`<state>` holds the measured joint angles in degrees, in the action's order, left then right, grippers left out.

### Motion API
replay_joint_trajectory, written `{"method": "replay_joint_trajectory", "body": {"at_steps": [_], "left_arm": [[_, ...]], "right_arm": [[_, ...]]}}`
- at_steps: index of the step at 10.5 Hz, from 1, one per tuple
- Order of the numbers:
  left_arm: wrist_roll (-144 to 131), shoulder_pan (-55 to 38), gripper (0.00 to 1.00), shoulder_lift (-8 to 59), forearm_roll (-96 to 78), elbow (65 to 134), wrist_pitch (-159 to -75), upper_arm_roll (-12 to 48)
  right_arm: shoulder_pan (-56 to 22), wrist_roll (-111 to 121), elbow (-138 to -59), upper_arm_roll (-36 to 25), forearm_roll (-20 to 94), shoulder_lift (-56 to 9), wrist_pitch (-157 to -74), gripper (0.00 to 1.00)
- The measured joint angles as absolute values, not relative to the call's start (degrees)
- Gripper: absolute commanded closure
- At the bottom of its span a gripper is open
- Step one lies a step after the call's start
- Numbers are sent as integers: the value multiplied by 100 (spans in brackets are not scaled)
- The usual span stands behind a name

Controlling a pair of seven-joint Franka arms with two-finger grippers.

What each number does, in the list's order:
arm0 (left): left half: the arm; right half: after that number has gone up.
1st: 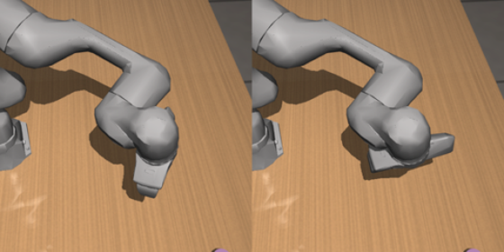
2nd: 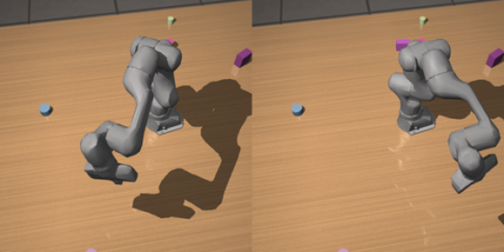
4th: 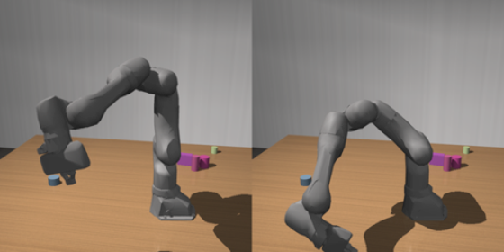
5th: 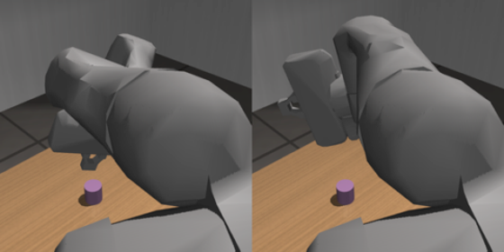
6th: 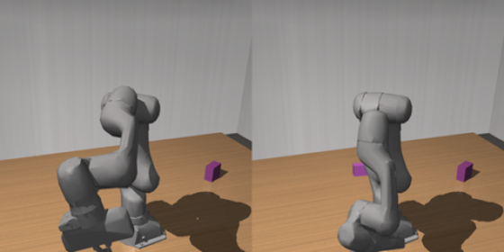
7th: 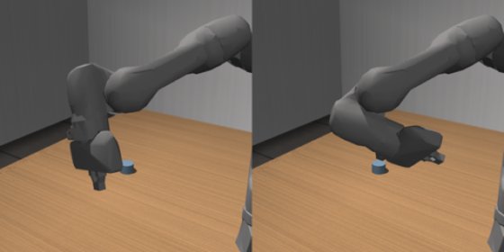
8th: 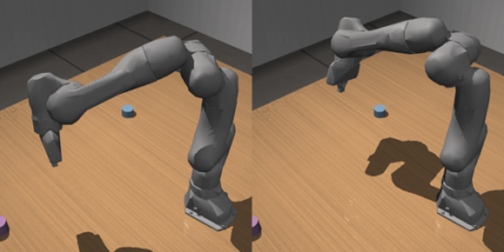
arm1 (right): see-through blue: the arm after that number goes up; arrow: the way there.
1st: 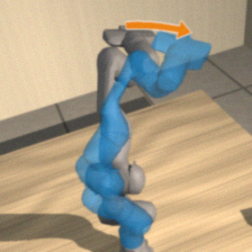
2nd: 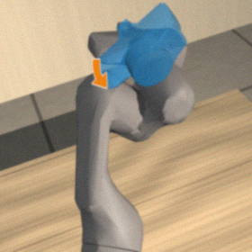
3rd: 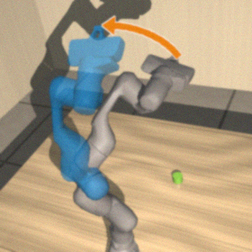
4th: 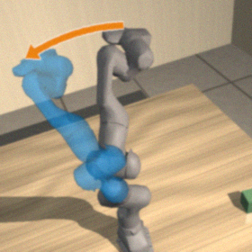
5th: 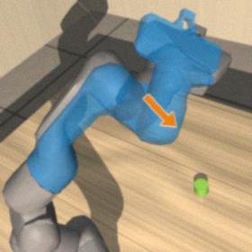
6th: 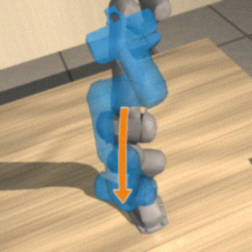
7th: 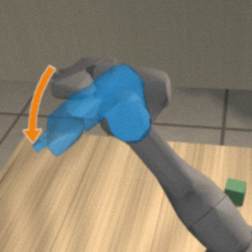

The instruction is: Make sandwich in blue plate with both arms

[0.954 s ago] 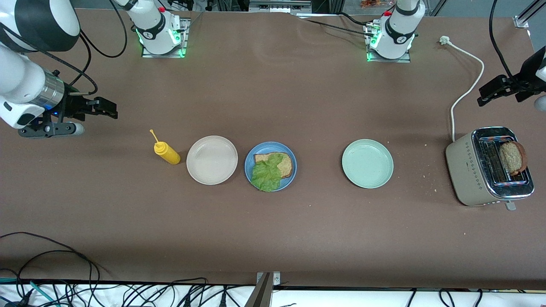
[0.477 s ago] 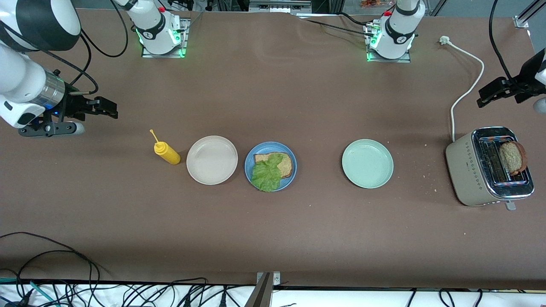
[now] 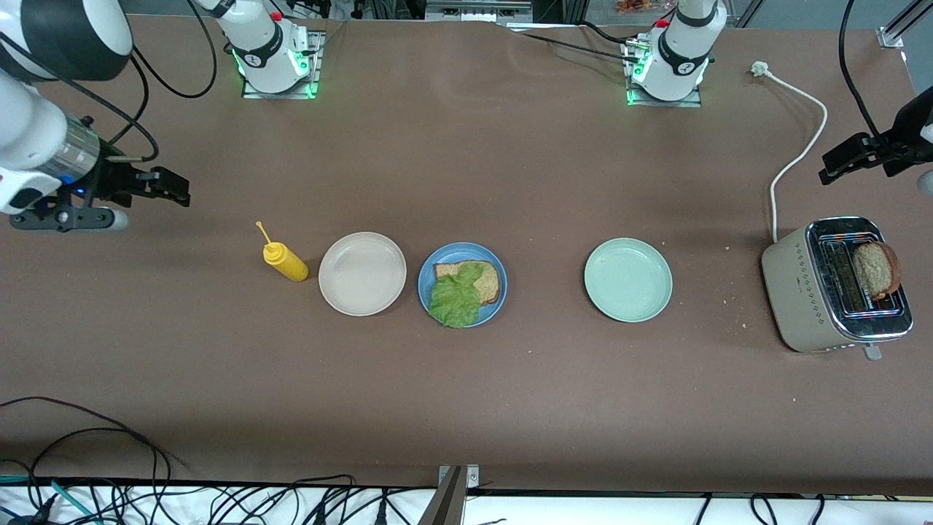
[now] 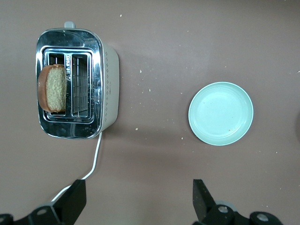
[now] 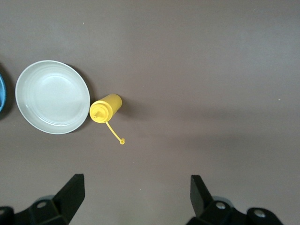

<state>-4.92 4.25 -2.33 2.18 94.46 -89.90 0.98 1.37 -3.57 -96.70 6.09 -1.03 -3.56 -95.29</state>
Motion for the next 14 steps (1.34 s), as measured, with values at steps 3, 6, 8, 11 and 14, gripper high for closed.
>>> {"method": "replay_joint_trajectory", "body": {"at_steps": [3,6,8,11,14], "left_arm": [[-492,425,0,-231,218,9445,-8990,99],[-492,425,0,-230,218,9445,-8990,101],[-492,425,0,-230,218,9445,-8990,101],[-492,426,0,-230,218,9445,-8990,101],[-492,426,0,-230,218,9445,-8990,101]], "right_arm": [[184,-375,-9200,574,-105,-229,-9103,0],[193,-403,-9185,574,-81,-225,-9108,0],[195,-409,-9182,568,-58,-224,-9114,0],[189,-409,-9174,598,-51,-223,-9170,0],[187,-409,-9165,604,-47,-223,-9173,0]]}}
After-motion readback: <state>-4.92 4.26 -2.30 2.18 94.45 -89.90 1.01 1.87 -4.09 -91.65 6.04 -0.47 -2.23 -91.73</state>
